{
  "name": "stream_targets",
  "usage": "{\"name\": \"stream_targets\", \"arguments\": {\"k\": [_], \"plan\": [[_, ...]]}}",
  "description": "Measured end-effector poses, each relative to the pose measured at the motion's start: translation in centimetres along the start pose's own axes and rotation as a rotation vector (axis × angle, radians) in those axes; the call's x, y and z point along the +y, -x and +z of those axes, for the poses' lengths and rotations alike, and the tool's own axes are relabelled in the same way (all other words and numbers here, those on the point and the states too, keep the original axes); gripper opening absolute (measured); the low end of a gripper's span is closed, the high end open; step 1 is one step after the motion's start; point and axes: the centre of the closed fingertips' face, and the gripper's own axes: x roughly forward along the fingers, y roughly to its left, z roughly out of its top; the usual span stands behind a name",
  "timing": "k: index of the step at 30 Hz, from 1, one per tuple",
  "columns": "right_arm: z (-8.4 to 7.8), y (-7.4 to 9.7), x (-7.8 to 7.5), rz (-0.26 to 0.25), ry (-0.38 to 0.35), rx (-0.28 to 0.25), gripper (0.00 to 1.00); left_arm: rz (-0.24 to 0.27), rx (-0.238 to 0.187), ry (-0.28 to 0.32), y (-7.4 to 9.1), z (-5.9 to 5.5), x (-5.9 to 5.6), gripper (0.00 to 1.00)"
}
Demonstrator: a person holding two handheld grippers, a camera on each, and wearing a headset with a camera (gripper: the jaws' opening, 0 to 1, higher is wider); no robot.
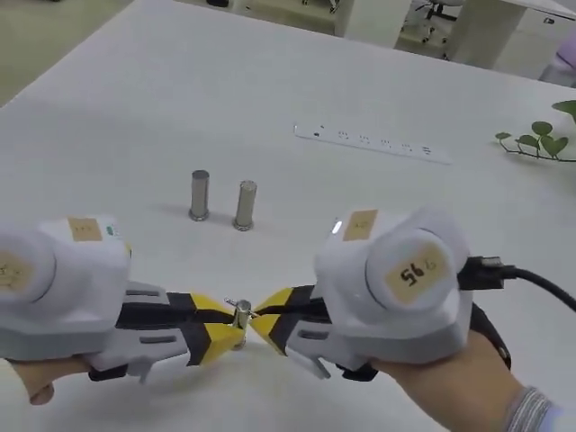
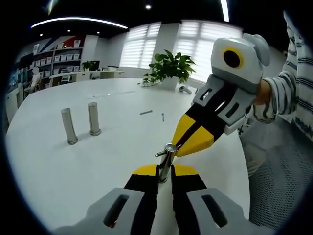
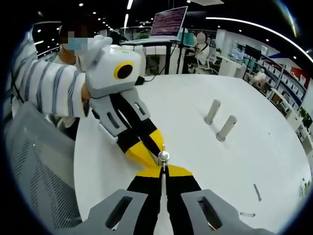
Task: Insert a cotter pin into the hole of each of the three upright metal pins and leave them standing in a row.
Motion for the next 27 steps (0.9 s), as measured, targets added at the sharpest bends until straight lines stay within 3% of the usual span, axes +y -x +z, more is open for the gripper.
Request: {"name": "stream_targets", "arguments": {"k": [9, 18, 27], "plan": [[0.0, 0.2, -0.1, -0.001, -0.016, -0.004, 0.1, 0.018, -0.011, 0.011, 0.0, 0.0, 0.1, 0.08], [-0.4, 1.1, -0.3, -0.008, -0.044, 0.004, 0.05, 0.02, -0.009, 0.014, 0.0, 0.0, 0.1, 0.08], [0.0, 0.9, -0.2, -0.012, -0.046, -0.006, 0.03, 0.024, -0.001, 0.014, 0.1, -0.2, -0.1, 0.08]]}}
